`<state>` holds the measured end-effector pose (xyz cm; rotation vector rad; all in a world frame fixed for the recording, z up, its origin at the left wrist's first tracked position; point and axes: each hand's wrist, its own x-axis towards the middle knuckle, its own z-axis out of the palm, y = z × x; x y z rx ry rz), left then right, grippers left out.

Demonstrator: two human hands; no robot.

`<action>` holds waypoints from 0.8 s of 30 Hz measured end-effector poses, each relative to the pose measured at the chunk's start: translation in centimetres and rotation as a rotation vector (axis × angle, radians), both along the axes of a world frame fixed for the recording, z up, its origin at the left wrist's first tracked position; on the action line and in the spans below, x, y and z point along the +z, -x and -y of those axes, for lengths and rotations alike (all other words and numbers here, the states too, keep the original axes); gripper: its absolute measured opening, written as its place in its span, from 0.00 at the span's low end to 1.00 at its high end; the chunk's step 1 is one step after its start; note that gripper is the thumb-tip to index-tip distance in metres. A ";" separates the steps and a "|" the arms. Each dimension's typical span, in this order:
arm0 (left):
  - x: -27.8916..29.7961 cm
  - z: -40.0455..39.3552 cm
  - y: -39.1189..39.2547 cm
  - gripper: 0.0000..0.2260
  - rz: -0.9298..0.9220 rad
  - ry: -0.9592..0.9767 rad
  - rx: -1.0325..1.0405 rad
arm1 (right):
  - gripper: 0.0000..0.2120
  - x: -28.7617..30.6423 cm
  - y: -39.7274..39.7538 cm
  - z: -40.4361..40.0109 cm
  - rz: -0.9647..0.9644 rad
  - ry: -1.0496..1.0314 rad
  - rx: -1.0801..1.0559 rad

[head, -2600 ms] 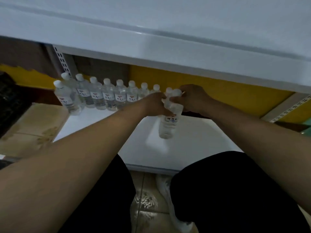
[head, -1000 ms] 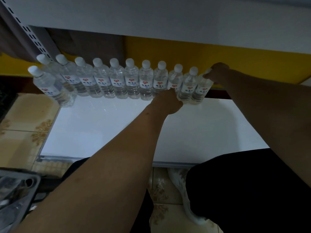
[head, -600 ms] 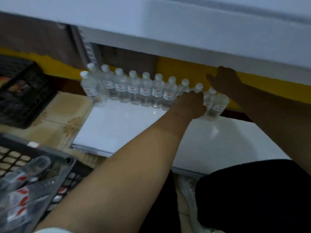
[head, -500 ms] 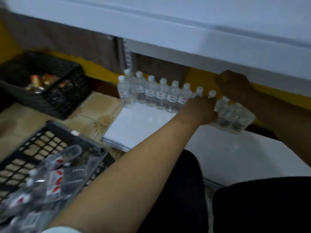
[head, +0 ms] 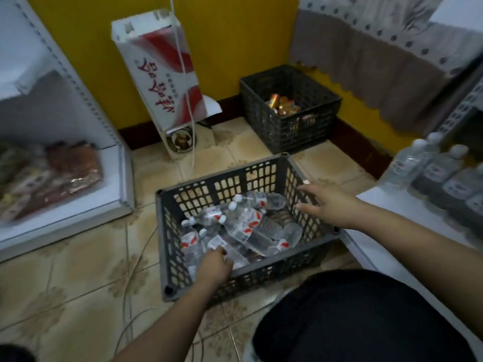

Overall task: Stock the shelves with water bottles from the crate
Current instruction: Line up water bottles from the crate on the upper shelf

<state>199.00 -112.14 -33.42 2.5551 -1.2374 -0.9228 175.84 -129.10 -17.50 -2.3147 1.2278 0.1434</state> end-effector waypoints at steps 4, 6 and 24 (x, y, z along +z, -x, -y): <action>-1.6 0.7 -2.4 0.13 -0.243 -0.123 0.175 | 0.28 -5.5 -3.9 0.2 -0.054 -0.094 0.085; -2.4 2.3 -3.0 0.12 -0.431 -0.152 0.311 | 0.27 -8.3 -5.4 0.3 -0.045 -0.152 0.100; -13.9 9.9 -6.2 0.28 -0.862 -0.144 1.001 | 0.28 -23.1 -11.0 -0.2 -0.161 -0.411 0.157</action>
